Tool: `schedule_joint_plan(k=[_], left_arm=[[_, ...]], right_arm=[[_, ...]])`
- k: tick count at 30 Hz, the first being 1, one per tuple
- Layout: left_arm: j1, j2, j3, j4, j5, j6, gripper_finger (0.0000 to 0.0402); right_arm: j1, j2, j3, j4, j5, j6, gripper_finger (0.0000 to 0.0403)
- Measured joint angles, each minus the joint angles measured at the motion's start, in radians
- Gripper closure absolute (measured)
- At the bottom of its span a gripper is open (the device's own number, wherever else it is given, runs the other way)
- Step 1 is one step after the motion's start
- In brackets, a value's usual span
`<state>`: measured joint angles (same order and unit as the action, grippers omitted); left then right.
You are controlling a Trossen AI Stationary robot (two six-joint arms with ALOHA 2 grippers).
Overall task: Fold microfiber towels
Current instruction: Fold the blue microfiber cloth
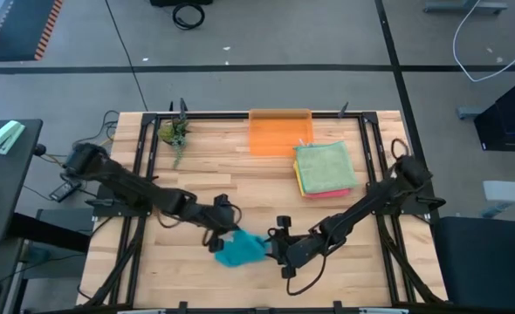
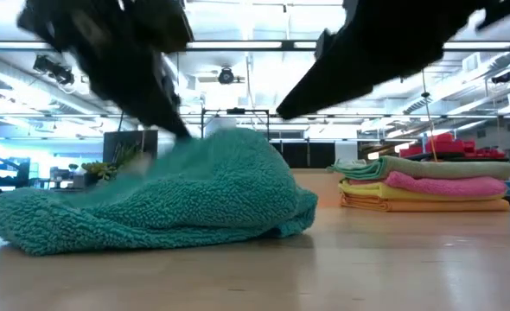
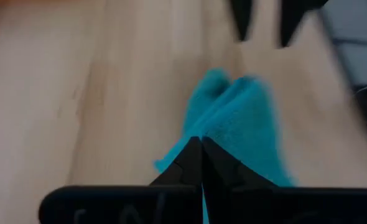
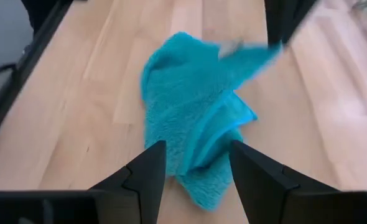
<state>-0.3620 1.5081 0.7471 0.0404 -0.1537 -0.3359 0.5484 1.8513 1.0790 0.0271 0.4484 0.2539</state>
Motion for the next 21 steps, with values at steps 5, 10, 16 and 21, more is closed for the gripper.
schedule_joint_plan(k=[5,10,16,21], left_arm=[[-0.019,-0.209,0.000,-0.042,-0.003,0.015,0.0398],[-0.067,-0.329,0.001,-0.035,0.096,-0.033,0.0398],[-0.180,-0.272,0.001,-0.070,0.128,-0.156,0.0398],[-0.238,-0.182,0.000,-0.060,0.097,-0.225,0.0399]], right_arm=[[0.000,-0.081,0.000,-0.046,0.004,0.022,0.0219],[-0.009,-0.092,0.000,0.004,0.033,-0.048,0.0219],[-0.049,-0.061,0.000,0.069,0.019,-0.124,0.0219],[-0.081,0.007,-0.004,0.088,-0.065,-0.293,0.0219]])
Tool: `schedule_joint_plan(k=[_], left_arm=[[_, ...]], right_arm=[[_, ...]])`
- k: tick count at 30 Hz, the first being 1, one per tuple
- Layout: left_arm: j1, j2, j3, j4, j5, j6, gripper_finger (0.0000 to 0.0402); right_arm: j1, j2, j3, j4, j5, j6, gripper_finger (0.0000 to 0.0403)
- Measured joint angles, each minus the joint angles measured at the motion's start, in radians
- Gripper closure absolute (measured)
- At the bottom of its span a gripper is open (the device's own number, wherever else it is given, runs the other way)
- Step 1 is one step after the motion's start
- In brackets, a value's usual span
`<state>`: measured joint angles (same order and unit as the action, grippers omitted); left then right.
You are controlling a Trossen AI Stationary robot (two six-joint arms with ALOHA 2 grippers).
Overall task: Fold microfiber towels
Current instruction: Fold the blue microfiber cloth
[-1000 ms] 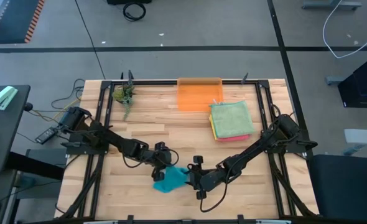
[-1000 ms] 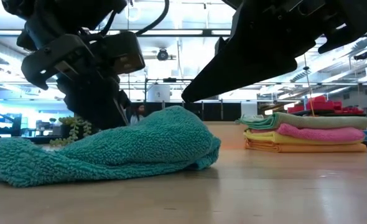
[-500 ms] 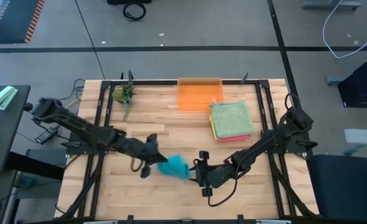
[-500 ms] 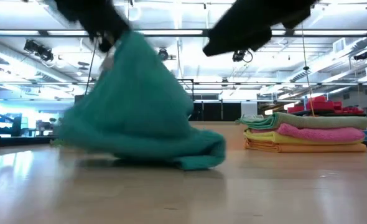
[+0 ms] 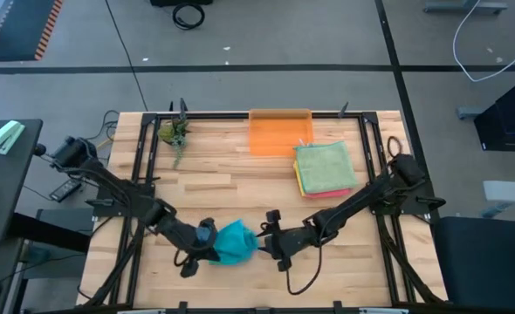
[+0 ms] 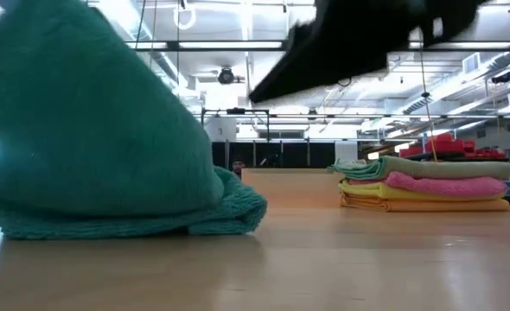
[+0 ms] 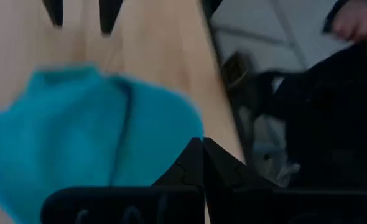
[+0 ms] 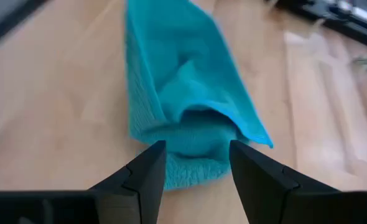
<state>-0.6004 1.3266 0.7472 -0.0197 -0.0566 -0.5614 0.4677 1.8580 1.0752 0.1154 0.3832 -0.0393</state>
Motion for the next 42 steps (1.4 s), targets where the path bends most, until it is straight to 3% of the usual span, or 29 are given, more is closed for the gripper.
schedule_joint_plan(k=[6,15,25,34,38,42], left_arm=[[-0.035,0.065,0.000,0.010,-0.002,-0.069,0.0398],[-0.102,0.176,0.000,0.036,-0.002,-0.191,0.0398],[-0.107,0.205,-0.001,0.063,-0.002,-0.213,0.0397],[-0.106,0.205,-0.001,0.069,-0.002,-0.212,0.0397],[-0.106,0.205,-0.001,0.070,-0.002,-0.210,0.0392],[-0.110,0.205,-0.001,0.068,-0.002,-0.210,0.0397]], right_arm=[[-0.074,0.079,0.011,0.095,-0.050,-0.060,0.0219],[-0.187,0.080,0.014,0.142,-0.220,-0.145,0.0219],[-0.179,0.148,0.016,0.218,-0.257,-0.475,0.0219],[-0.163,0.216,0.079,0.253,-0.223,-0.501,0.0220],[-0.165,0.228,0.094,0.258,-0.216,-0.483,0.0242],[-0.166,0.235,0.093,0.243,-0.200,-0.474,0.0296]])
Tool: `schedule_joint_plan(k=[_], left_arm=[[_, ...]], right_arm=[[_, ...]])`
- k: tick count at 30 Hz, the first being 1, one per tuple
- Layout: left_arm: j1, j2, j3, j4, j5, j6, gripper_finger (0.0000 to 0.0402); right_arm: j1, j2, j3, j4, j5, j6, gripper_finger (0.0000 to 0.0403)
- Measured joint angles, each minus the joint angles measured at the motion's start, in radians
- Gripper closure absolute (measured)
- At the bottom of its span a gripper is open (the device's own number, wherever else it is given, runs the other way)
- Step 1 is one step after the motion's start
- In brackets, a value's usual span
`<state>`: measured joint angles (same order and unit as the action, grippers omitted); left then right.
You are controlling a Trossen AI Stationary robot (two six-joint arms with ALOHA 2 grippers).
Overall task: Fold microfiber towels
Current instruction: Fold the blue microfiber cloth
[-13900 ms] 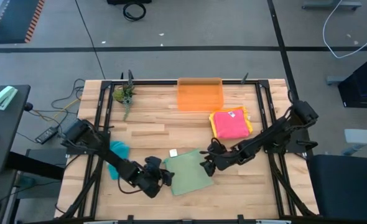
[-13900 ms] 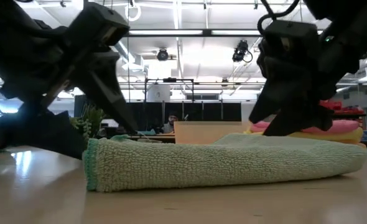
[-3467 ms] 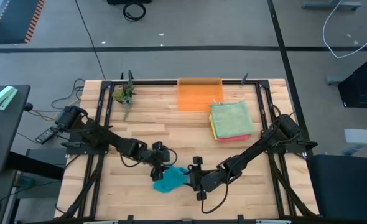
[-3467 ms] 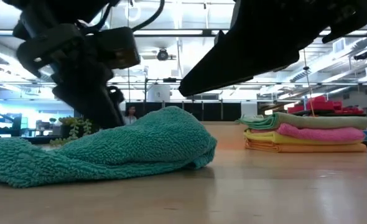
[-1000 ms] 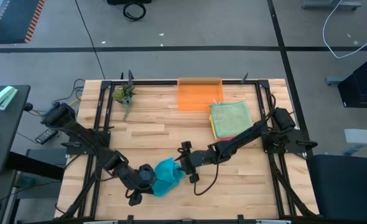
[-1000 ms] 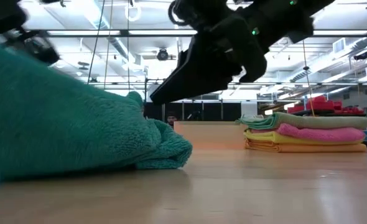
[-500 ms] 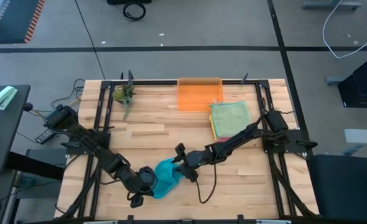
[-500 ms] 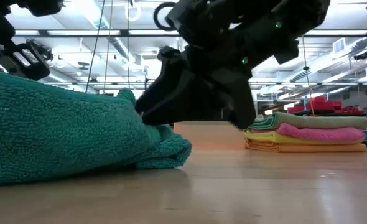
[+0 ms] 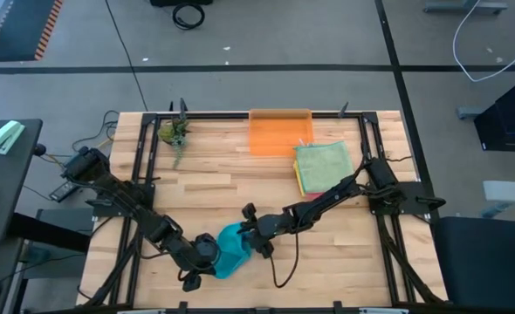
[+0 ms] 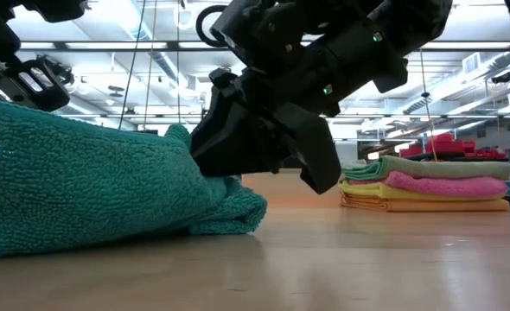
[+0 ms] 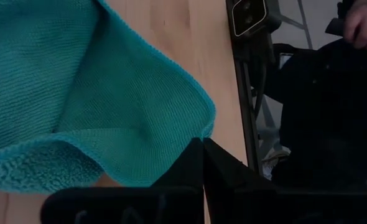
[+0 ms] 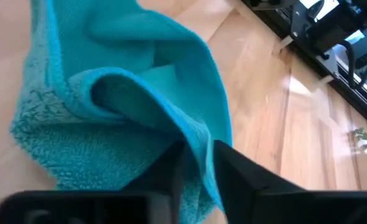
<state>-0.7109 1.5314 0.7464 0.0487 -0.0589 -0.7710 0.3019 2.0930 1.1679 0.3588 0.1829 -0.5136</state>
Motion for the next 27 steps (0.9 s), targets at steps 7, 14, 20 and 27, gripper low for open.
schedule_joint_plan(k=[7,14,20,27], left_arm=[[-0.004,-0.003,0.000,0.012,-0.019,0.034,0.0395],[-0.047,-0.118,0.000,-0.004,-0.123,0.088,0.0397],[-0.132,-0.301,0.000,-0.025,-0.370,0.214,0.0398],[-0.229,-0.456,0.000,-0.034,-0.693,0.389,0.0398]], right_arm=[[0.000,-0.023,0.000,-0.028,0.018,0.010,0.0394],[0.009,-0.187,0.000,-0.308,0.164,0.056,0.0395],[0.023,-0.408,0.000,-0.655,0.175,0.210,0.0396],[0.066,-0.632,0.000,-0.937,0.161,0.374,0.0397]])
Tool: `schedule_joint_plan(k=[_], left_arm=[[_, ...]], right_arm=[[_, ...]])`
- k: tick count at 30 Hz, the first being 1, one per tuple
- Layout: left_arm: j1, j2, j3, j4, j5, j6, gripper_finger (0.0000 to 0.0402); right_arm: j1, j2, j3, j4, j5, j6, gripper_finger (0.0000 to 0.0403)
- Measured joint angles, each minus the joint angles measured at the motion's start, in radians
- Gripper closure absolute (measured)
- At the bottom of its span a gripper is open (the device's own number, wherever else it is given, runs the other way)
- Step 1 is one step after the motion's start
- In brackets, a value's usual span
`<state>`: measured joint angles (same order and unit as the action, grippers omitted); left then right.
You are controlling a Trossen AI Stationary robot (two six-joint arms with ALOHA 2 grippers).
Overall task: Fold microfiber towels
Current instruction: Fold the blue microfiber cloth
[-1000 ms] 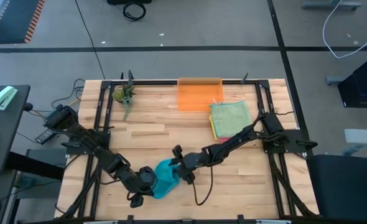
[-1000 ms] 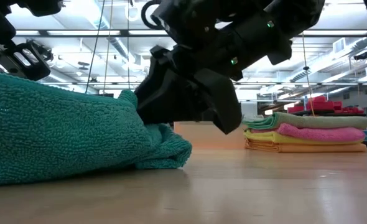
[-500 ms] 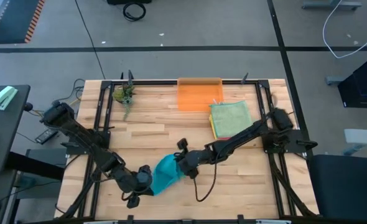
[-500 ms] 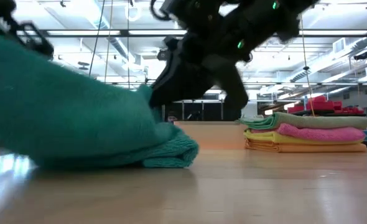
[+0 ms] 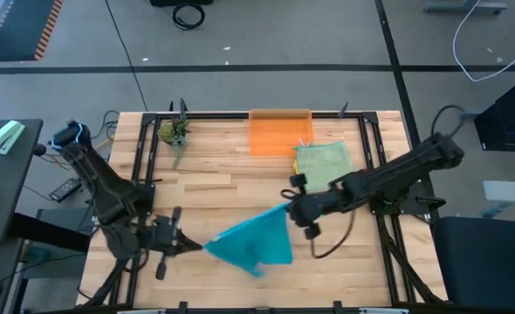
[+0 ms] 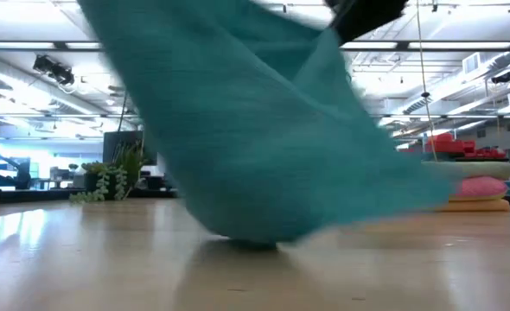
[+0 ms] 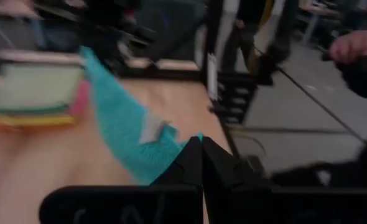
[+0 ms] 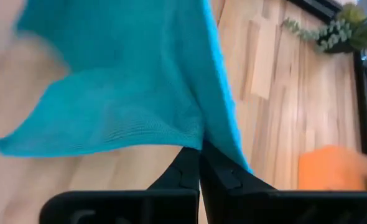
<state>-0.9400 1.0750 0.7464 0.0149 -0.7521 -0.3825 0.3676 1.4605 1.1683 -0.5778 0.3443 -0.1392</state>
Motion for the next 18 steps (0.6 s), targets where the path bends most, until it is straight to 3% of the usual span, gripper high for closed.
schedule_joint_plan(k=[5,10,13,18], left_arm=[[-0.042,-0.061,0.000,-0.005,-0.158,0.076,0.0398],[-0.035,-0.093,0.000,-0.004,-0.239,0.115,0.0398],[-0.015,-0.078,0.000,-0.040,-0.239,0.063,0.0398],[0.013,0.008,0.000,-0.155,-0.204,-0.175,0.0397]], right_arm=[[0.034,-0.119,0.000,-0.127,-0.006,0.017,0.0397],[0.026,-0.159,0.000,-0.079,0.040,-0.096,0.0398],[0.001,-0.132,0.000,-0.076,-0.034,-0.032,0.0389],[-0.001,-0.023,-0.042,-0.019,-0.226,0.215,0.0357]])
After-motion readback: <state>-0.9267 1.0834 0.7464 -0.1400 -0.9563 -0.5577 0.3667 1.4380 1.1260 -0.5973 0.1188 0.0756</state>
